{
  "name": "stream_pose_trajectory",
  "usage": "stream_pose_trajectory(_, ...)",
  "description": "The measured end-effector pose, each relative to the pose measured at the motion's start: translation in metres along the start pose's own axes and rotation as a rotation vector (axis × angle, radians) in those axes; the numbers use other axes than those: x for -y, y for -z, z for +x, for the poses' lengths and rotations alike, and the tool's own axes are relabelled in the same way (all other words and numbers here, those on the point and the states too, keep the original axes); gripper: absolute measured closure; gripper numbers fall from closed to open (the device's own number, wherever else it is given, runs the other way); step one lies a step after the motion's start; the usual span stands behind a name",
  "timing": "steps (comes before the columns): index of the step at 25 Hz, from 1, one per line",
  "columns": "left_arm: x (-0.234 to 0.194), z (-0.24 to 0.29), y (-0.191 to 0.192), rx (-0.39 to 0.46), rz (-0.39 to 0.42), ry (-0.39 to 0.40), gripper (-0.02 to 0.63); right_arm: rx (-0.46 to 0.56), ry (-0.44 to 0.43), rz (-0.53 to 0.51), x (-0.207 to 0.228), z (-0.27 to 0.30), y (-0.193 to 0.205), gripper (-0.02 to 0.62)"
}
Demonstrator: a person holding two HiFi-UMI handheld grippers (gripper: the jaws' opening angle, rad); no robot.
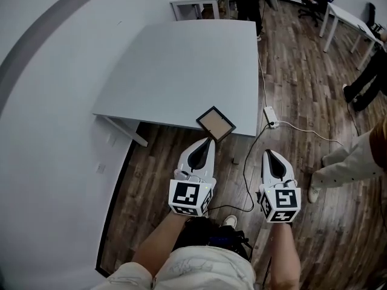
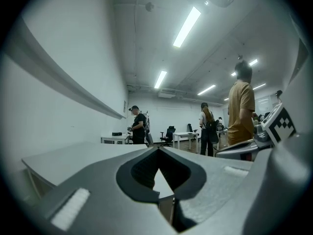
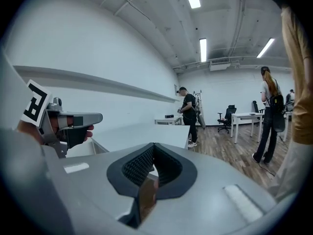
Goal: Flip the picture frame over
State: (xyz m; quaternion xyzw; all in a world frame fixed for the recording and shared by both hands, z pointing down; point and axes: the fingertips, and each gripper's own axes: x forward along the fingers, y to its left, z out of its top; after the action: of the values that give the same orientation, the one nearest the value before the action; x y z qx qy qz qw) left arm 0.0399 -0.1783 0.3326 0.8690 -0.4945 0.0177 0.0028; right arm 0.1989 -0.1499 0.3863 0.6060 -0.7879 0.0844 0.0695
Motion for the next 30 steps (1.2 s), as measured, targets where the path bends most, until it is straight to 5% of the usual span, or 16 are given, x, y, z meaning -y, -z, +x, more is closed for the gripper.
stream_pose_trajectory(8, -0.039, 0.019, 0.029, -0.009, -0.030, 0.002, 0.606, -0.088, -0.047, -0.131, -0.036, 0.058, 0.028, 0.569)
stream_pose_trajectory(22, -0.097, 0.036, 0.090, -0.050, -0.060, -0.006, 0.606, -0.289, -0.169, -0.587, -0.116, 0.139, 0.111, 0.454)
stream_pose_trajectory(30, -0.117, 0.030, 0.128, -0.074, -0.078, -0.018, 0.606, -0.335, -0.123, -0.941, -0.131, 0.176, 0.160, 0.385)
